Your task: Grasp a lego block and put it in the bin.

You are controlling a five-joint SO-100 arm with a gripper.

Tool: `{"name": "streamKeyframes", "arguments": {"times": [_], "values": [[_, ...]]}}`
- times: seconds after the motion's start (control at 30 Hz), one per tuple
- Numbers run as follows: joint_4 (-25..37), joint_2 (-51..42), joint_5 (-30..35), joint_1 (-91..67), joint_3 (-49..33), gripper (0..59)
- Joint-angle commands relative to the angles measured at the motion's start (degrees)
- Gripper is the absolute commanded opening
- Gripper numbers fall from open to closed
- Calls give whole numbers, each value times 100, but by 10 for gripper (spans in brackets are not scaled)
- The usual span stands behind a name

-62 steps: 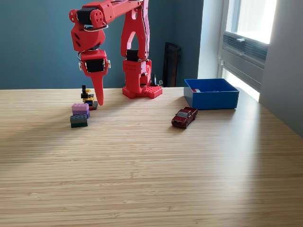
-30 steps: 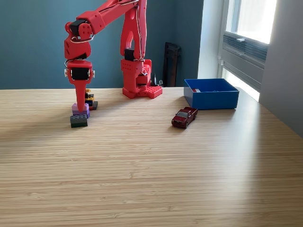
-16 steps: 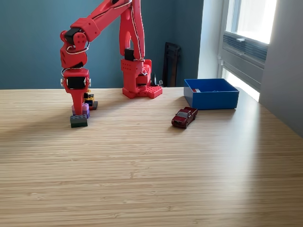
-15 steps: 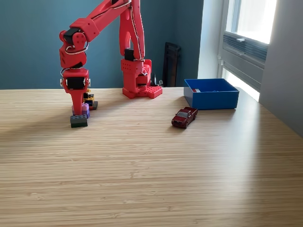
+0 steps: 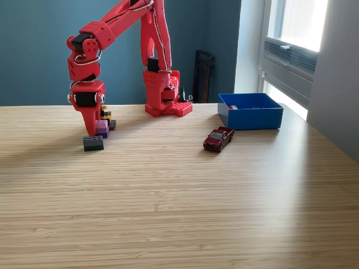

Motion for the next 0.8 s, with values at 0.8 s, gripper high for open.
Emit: {"name": "streamKeyframes", "arguments": {"times": [0.8], "values": [[3006, 193, 4482, -4931, -2795, 0]]}}
